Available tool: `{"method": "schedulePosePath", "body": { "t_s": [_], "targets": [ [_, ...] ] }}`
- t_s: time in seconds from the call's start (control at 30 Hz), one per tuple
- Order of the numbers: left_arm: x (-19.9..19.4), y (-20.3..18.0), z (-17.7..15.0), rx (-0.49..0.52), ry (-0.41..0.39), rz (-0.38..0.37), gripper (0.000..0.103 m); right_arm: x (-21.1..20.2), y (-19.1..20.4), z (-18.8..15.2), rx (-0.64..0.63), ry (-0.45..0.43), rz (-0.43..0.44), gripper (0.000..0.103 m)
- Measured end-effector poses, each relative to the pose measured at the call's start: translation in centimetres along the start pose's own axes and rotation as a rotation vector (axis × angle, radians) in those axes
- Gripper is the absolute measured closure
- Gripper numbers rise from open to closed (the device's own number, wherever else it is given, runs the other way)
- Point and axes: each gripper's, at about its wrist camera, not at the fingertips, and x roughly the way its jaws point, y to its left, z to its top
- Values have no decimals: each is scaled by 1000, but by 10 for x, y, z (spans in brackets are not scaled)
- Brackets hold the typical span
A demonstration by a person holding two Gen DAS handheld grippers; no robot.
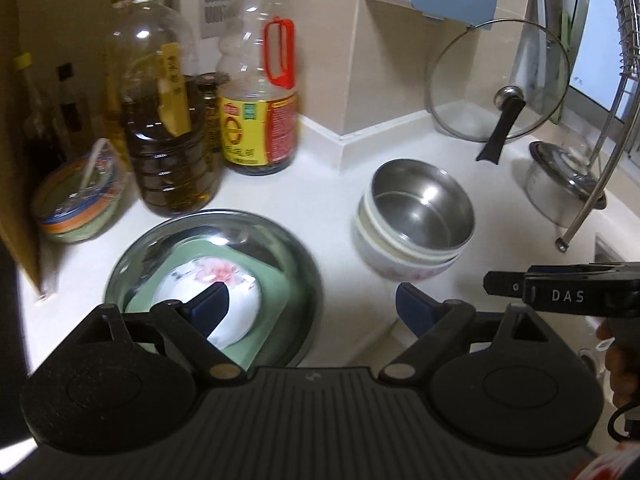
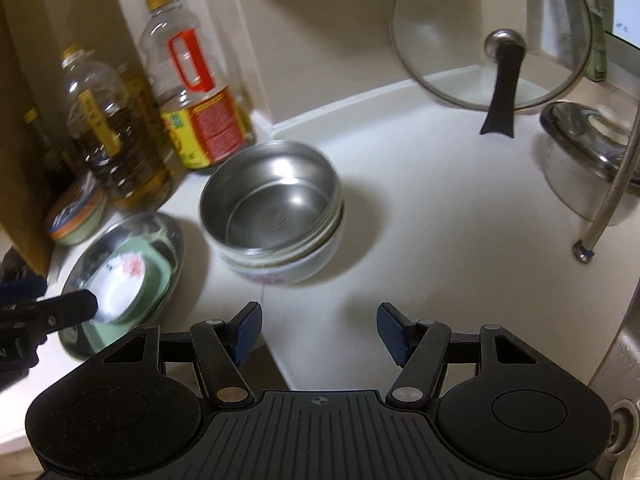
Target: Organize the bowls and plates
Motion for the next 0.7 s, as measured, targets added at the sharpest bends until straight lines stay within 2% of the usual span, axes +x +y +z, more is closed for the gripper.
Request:
{"method": "schedulePosePath", "body": {
  "t_s": [0.13,0.3,0.43,0.7],
  "targets": [
    [14,-7,17,3,11,-23,16,3,-8,20,5,-7,-6,39],
    [31,-20,37,-4,12,-21,16,11,-9,44,-54,-12,-20,39],
    [49,-29,50,-13,37,-21,17,26,-10,61,-82,18,14,39],
    [79,-38,62,-57,88,29,21,58,-12,83,-93,93,49,40]
  ]
}}
